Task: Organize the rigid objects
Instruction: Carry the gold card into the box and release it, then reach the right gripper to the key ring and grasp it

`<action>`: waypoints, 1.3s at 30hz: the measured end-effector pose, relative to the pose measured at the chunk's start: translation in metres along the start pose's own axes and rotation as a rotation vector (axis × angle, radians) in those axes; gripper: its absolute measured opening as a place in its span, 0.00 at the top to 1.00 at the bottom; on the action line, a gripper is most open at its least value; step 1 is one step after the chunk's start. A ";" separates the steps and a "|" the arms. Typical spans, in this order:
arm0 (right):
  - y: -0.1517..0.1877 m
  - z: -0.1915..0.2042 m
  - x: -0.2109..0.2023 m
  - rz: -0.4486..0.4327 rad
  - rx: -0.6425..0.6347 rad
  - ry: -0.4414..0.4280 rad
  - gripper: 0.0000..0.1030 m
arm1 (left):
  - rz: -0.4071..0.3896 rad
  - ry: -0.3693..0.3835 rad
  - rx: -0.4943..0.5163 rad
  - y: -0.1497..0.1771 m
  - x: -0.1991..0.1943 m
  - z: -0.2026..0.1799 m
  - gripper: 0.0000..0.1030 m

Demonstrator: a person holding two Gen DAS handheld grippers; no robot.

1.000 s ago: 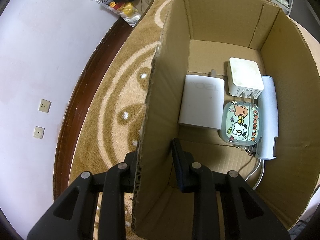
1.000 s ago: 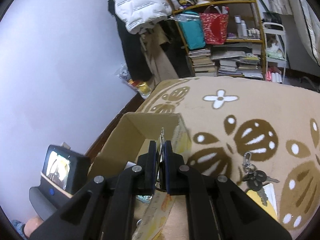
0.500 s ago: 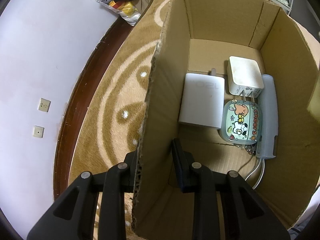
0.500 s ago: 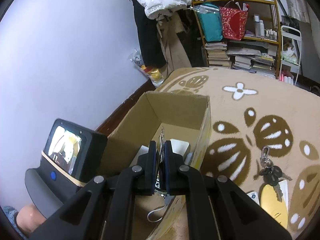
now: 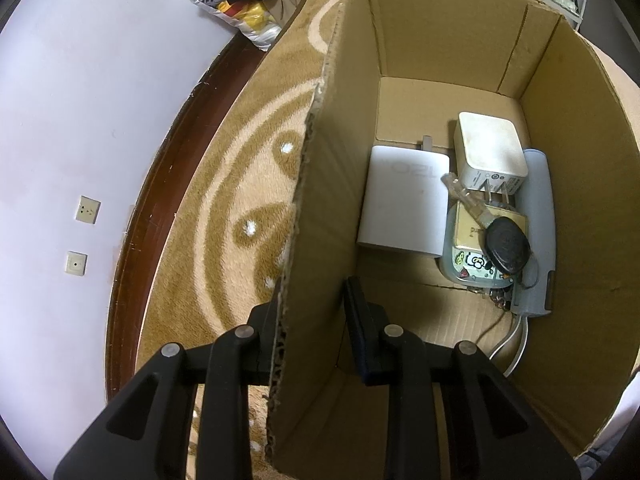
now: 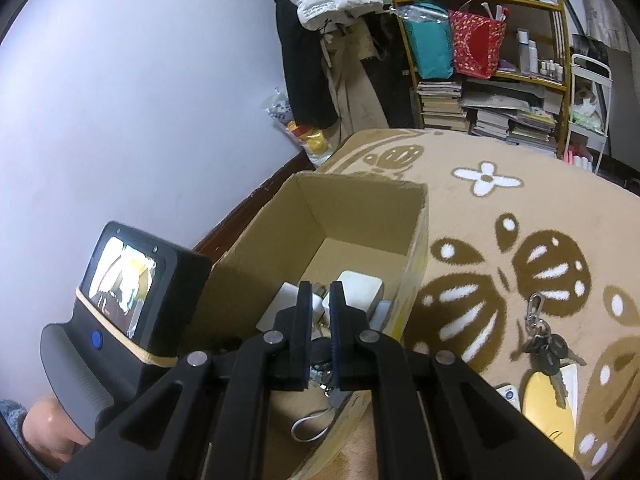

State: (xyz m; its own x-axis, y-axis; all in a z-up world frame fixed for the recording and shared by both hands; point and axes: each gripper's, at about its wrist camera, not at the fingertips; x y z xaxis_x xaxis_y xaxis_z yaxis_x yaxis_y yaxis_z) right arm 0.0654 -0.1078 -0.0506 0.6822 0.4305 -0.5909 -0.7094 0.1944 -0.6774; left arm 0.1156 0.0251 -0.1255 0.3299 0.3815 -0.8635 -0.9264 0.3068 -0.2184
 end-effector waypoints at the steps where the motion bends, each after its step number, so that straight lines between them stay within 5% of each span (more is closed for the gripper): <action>1: -0.002 -0.002 -0.002 -0.010 -0.001 0.005 0.91 | 0.001 0.001 -0.002 0.000 0.000 0.000 0.74; 4: -0.007 -0.007 -0.011 -0.039 -0.038 0.061 0.89 | 0.004 0.010 -0.009 0.000 0.001 0.001 0.74; 12: -0.017 -0.058 -0.033 -0.093 0.049 0.175 0.54 | 0.004 0.011 -0.009 0.000 0.001 0.003 0.74; 18: -0.010 -0.096 -0.034 -0.090 0.133 0.272 0.42 | 0.004 0.008 -0.008 0.000 0.000 0.003 0.74; 39: 0.018 -0.144 -0.001 0.048 0.211 0.353 0.41 | 0.013 0.017 -0.014 -0.001 0.001 0.006 0.74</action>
Point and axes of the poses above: each gripper's, at about its wrist camera, not at the fingertips, and x roughly the way its jaws point, z to its left, y to its underside, and after that the axes turned 11 degrees about -y, right-handed
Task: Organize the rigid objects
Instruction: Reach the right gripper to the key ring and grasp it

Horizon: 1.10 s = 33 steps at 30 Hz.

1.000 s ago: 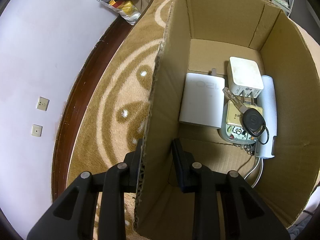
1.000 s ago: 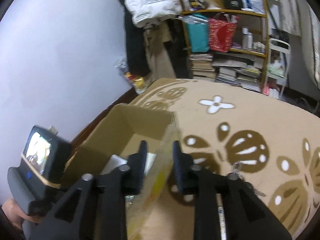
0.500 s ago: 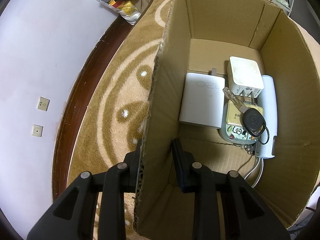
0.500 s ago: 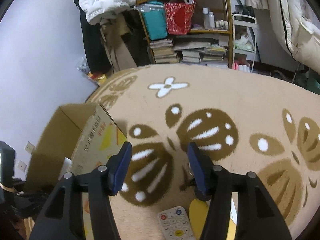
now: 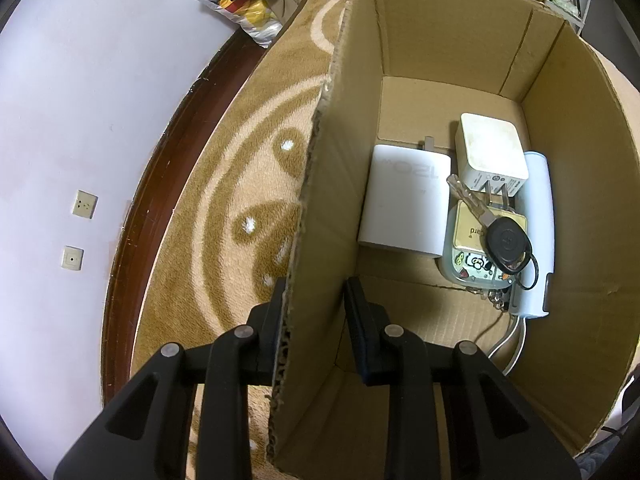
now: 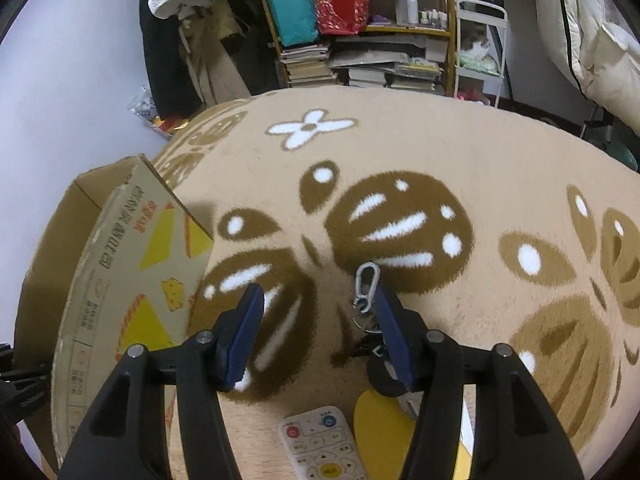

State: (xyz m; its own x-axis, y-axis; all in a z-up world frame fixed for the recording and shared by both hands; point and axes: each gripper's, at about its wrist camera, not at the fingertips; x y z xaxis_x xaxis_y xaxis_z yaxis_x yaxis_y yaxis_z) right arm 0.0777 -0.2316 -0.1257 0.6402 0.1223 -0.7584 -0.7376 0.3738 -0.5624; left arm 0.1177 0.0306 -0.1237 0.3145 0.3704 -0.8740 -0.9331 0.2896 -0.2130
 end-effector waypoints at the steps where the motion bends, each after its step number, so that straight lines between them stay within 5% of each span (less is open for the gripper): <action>1: 0.000 -0.002 0.001 0.005 0.005 0.003 0.41 | -0.001 -0.001 0.001 0.000 0.000 0.000 0.74; 28: 0.006 -0.046 0.027 0.082 0.139 -0.035 0.39 | 0.001 -0.009 0.008 0.002 -0.001 -0.003 0.74; 31: 0.006 -0.045 0.027 0.085 0.142 -0.024 0.42 | 0.002 -0.010 0.009 0.002 -0.001 -0.003 0.74; 33: 0.007 -0.042 0.027 0.090 0.124 0.009 0.53 | 0.001 -0.011 0.011 0.003 -0.001 -0.003 0.74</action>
Point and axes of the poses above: each gripper's, at about its wrist camera, not at the fingertips, and x roughly the way its jaws point, z to its left, y to its underside, and after that the axes turned 11 degrees about -y, right-handed
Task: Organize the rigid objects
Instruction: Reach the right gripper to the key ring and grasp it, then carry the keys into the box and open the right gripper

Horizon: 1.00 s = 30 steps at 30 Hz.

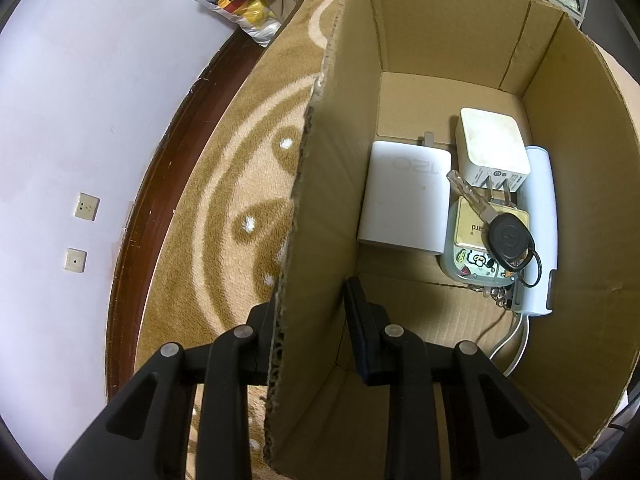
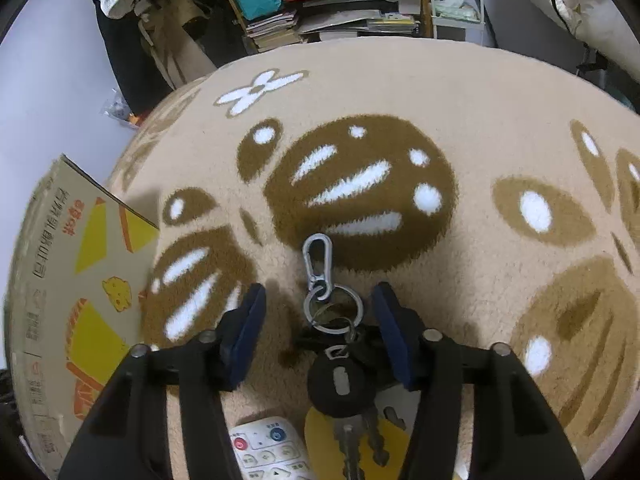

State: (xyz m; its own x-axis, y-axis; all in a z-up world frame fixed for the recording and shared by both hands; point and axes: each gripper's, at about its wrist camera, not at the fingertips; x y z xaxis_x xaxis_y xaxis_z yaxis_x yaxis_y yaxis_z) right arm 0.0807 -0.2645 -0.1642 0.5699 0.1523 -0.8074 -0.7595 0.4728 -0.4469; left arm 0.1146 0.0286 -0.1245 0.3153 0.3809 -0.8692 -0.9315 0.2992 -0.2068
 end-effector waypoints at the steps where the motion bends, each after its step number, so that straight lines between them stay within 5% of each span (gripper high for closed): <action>1: 0.000 0.001 0.001 0.003 -0.015 0.028 0.57 | 0.000 -0.001 0.002 0.001 0.000 0.000 0.74; 5: 0.000 -0.003 -0.001 0.021 -0.021 0.039 0.70 | 0.001 -0.004 0.006 0.001 0.000 0.000 0.74; 30: 0.002 0.015 -0.012 0.003 -0.009 -0.059 0.71 | 0.004 0.000 0.004 -0.001 0.000 0.002 0.74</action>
Point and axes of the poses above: each gripper's, at about its wrist camera, not at the fingertips, and x roughly the way its jaws point, z to its left, y to its underside, and after that the axes turned 11 degrees about -y, right-handed
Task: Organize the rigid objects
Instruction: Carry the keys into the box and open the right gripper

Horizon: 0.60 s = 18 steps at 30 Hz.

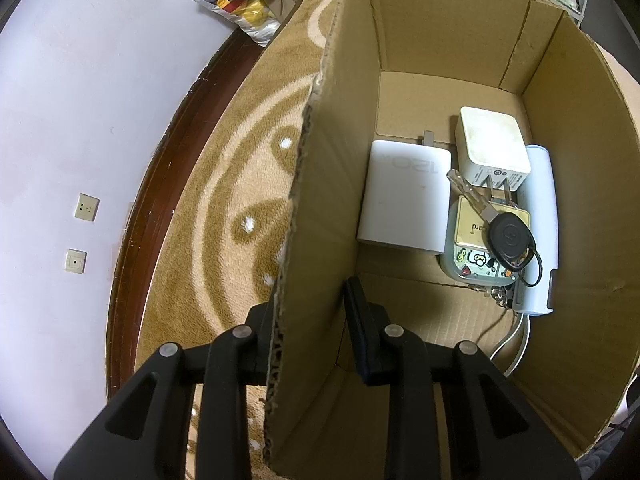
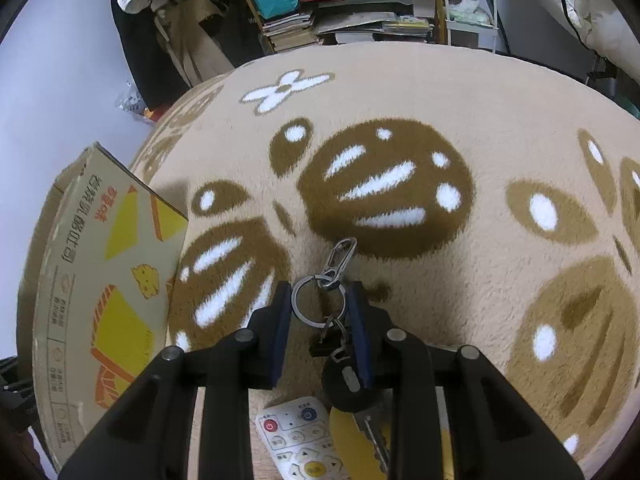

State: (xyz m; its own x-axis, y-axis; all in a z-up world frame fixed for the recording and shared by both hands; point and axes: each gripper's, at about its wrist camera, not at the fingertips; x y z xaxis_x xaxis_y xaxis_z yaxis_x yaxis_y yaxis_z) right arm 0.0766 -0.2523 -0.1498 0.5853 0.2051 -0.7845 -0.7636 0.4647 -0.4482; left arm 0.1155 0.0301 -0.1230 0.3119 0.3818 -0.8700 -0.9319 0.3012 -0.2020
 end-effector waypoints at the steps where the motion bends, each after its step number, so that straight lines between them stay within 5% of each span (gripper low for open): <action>1: -0.001 0.000 -0.002 -0.008 0.005 -0.006 0.71 | 0.000 -0.001 -0.001 0.000 0.000 0.000 0.74; 18: -0.007 0.022 -0.024 -0.102 -0.027 -0.033 0.71 | -0.001 -0.002 0.001 0.000 0.000 0.000 0.74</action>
State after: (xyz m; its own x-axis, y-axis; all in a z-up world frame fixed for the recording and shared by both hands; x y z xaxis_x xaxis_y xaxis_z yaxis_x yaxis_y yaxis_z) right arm 0.0739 -0.2411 -0.1186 0.6691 0.1865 -0.7194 -0.7062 0.4612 -0.5373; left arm 0.1157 0.0304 -0.1230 0.3130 0.3834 -0.8689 -0.9315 0.3026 -0.2021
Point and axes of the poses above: each gripper's, at about its wrist camera, not at the fingertips, and x roughly the way its jaws point, z to its left, y to its underside, and after that the axes turned 11 degrees about -y, right-handed
